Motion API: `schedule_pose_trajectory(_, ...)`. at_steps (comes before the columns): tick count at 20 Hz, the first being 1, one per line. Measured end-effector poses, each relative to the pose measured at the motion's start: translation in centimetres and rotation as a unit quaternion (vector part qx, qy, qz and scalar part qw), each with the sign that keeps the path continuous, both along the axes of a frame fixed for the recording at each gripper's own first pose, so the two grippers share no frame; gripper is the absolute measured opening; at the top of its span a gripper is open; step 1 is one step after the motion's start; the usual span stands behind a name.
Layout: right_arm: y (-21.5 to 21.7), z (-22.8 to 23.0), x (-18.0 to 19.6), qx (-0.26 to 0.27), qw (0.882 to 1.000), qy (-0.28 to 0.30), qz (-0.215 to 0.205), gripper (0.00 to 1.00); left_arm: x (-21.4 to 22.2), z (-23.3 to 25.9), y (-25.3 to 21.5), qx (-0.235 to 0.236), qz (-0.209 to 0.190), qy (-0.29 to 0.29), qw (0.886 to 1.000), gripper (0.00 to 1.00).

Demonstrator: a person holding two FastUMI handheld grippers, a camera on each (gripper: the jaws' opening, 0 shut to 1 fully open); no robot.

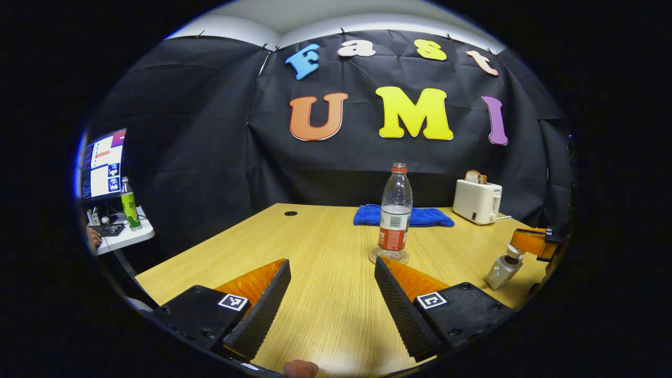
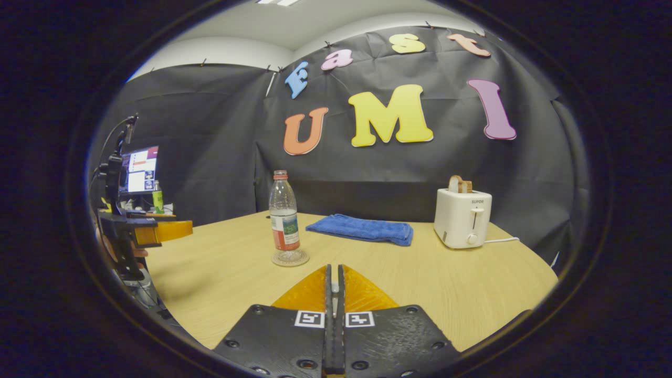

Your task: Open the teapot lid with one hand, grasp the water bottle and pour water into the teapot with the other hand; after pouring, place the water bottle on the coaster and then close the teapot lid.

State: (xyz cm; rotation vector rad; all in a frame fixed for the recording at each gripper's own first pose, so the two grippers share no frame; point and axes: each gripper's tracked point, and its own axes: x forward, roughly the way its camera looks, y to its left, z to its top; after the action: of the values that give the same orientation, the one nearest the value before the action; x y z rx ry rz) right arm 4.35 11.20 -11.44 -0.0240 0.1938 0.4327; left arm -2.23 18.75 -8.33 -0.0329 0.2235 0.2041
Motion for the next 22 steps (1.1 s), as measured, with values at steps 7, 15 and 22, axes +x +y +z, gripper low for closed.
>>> schedule_pose_trajectory(7, -0.6, -1.2, -0.1, -0.009, 1.0, -0.001, -0.006, 0.0, -1.1, -0.4, 0.7, -0.007, 0.006, 0.005, 1.0, 1.0)
schedule_pose_trajectory(15, -0.8, -1.3, -0.2, -0.008, 1.0, -0.006, -0.011, 0.0, -1.2, 0.3, -0.3, -0.005, 0.002, -0.001, 1.0, 1.0)
schedule_pose_trajectory(22, -0.7, -1.9, -0.1, -0.007, 1.0, 0.0, -0.011, 0.0, -1.1, 1.1, -1.5, 0.007, -0.009, -0.008, 1.0, 1.0)
